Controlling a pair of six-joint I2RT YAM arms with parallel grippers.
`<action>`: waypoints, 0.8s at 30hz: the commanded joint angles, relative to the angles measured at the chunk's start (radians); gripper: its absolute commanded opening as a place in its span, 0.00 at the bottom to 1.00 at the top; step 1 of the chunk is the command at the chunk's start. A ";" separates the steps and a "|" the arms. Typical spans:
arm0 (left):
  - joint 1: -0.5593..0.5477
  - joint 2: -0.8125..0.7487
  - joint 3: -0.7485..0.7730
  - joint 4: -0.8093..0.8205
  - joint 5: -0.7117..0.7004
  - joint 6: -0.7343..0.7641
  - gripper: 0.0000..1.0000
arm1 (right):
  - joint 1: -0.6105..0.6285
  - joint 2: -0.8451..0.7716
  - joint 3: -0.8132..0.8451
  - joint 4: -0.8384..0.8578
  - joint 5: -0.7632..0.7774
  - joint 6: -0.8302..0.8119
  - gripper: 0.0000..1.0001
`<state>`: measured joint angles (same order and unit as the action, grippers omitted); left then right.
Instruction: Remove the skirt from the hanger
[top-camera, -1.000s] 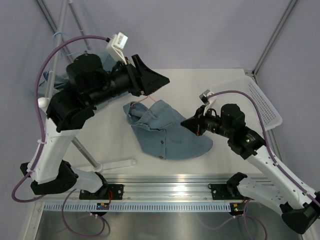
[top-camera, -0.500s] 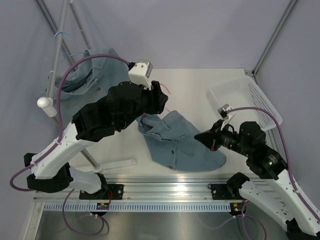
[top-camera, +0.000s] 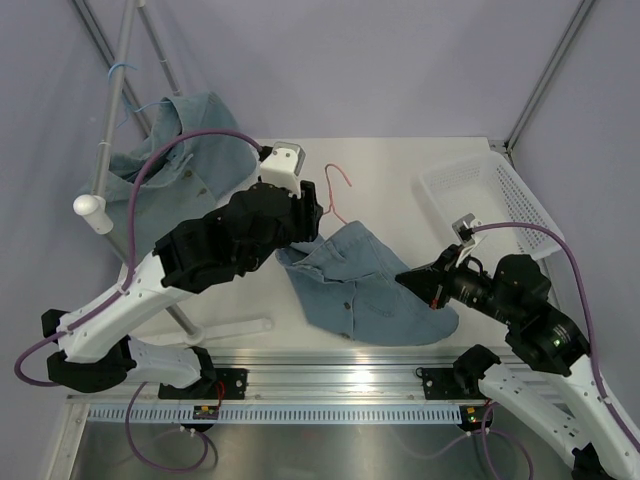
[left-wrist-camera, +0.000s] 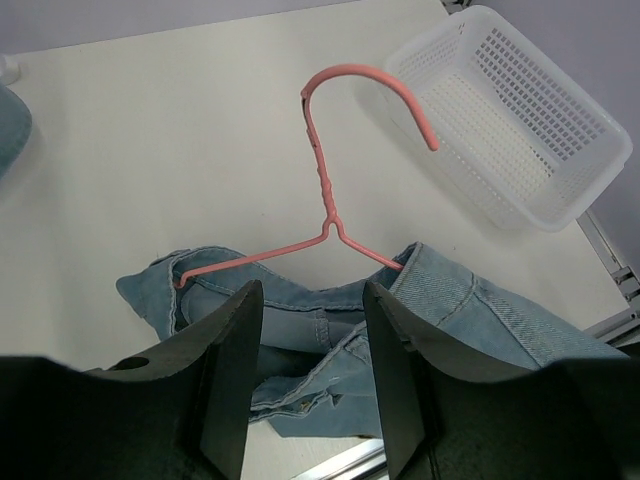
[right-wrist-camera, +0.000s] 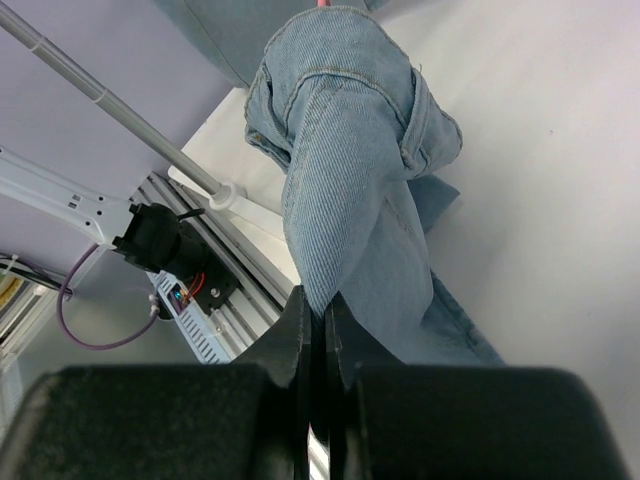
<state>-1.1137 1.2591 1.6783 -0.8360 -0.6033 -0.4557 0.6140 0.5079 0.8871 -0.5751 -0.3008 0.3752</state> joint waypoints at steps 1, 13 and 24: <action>-0.003 -0.021 -0.011 0.072 -0.001 0.002 0.47 | -0.007 -0.023 0.064 0.126 -0.021 0.051 0.00; -0.001 0.029 -0.023 0.173 0.023 0.057 0.49 | -0.007 -0.009 0.108 0.130 -0.109 0.110 0.00; 0.002 0.060 -0.045 0.210 0.022 0.031 0.47 | -0.007 -0.040 0.153 0.109 -0.138 0.143 0.00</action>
<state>-1.1137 1.3178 1.6257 -0.6975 -0.5747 -0.4183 0.6140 0.4927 0.9779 -0.5751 -0.4068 0.4854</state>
